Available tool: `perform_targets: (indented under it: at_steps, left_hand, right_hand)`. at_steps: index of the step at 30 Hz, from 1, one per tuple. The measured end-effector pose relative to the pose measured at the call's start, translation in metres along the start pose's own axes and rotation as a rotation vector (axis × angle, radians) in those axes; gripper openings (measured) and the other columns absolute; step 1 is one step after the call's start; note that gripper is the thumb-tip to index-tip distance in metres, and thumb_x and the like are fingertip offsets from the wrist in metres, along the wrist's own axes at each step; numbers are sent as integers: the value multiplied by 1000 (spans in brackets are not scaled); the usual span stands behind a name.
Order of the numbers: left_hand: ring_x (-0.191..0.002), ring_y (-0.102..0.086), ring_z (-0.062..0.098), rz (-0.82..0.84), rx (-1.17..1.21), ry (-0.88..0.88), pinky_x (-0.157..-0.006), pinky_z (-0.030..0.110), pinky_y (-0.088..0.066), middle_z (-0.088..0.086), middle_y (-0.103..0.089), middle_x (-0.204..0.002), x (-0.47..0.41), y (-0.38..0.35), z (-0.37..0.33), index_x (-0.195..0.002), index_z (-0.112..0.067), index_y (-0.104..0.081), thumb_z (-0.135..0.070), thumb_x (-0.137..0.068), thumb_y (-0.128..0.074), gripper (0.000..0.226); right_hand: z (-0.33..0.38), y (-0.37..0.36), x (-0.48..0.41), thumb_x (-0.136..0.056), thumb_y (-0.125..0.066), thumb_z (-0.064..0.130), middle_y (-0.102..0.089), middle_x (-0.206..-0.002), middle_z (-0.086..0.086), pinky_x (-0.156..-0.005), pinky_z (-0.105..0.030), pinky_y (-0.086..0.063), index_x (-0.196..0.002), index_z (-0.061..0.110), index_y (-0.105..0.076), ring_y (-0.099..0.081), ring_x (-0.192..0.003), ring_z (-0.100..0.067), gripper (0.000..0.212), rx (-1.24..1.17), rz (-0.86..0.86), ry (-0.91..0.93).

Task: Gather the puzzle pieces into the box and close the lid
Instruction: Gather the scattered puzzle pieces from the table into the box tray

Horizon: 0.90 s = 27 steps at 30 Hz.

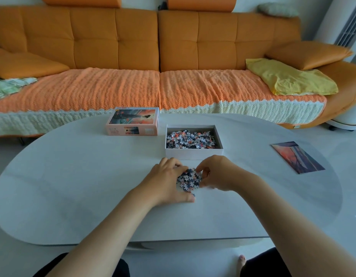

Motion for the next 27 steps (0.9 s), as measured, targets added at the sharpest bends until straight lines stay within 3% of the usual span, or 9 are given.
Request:
perform_targets:
  at_steps: [4, 8, 11, 15, 19, 23, 27]
  left_hand:
    - [-126, -31, 8, -28, 160, 17, -103, 28, -34, -13, -41, -127, -7, 5, 8, -143, -30, -44, -61, -75, -70, 79]
    - [-131, -25, 6, 41, 173, 67, -106, 31, -34, -12, -36, -133, -5, 7, 24, -149, -28, -33, -62, -69, -75, 97]
    - [-131, -24, 8, 58, 111, 73, -108, 34, -34, -11, -34, -134, -2, 7, 29, -150, -24, -30, -61, -73, -72, 95]
    - [-120, -33, 7, -17, 114, 45, -98, 29, -38, -11, -38, -117, -4, 8, 24, -144, -25, -44, -58, -80, -67, 75]
    - [-98, -45, 8, -72, 163, 44, -82, 25, -42, -10, -43, -100, -8, 8, 22, -125, -30, -63, -52, -82, -68, 48]
    - [-85, -54, 10, -122, 226, 54, -75, 26, -46, -9, -50, -95, -8, 13, 22, -108, -26, -71, -43, -82, -74, 31]
    - [-84, -55, 11, -173, 244, 56, -70, 21, -40, -9, -54, -91, -8, 20, 23, -100, -24, -73, -25, -82, -75, 18]
  right_hand:
    - [6, -2, -4, -77, -74, 21, -63, -88, 12, -69, -28, -58, -125, 23, -61, -60, -80, -10, 50, -3, -1, -9]
    - [4, -6, -4, -73, -78, 46, -50, -130, 5, -90, -29, -49, -144, 26, -42, -52, -111, -16, 83, 106, 53, -15]
    - [8, -10, -5, -70, -77, 56, -38, -137, 1, -95, -34, -46, -148, 26, -35, -50, -119, -23, 93, 121, 48, -13]
    - [23, -12, -10, -75, -77, 45, -44, -121, -1, -79, -30, -47, -132, 27, -55, -52, -101, -20, 64, 118, 14, 52]
    - [31, -8, -10, -76, -76, 28, -56, -106, -4, -68, -34, -56, -108, 23, -72, -60, -89, -20, 32, 19, -38, 60]
    - [33, -8, -11, -76, -76, 22, -67, -90, -4, -65, -34, -56, -96, 18, -76, -66, -75, -20, 20, -62, -98, 52]
    - [33, -5, -14, -78, -73, 21, -72, -82, -3, -64, -32, -55, -87, 16, -78, -67, -72, -20, 11, -57, -117, 62]
Point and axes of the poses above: each hand's wrist, its own x-axis away from the middle knuckle, its own y-axis out of the back of the hand, z = x × y, the point moved 5 cm from there along -x, towards the middle knuckle
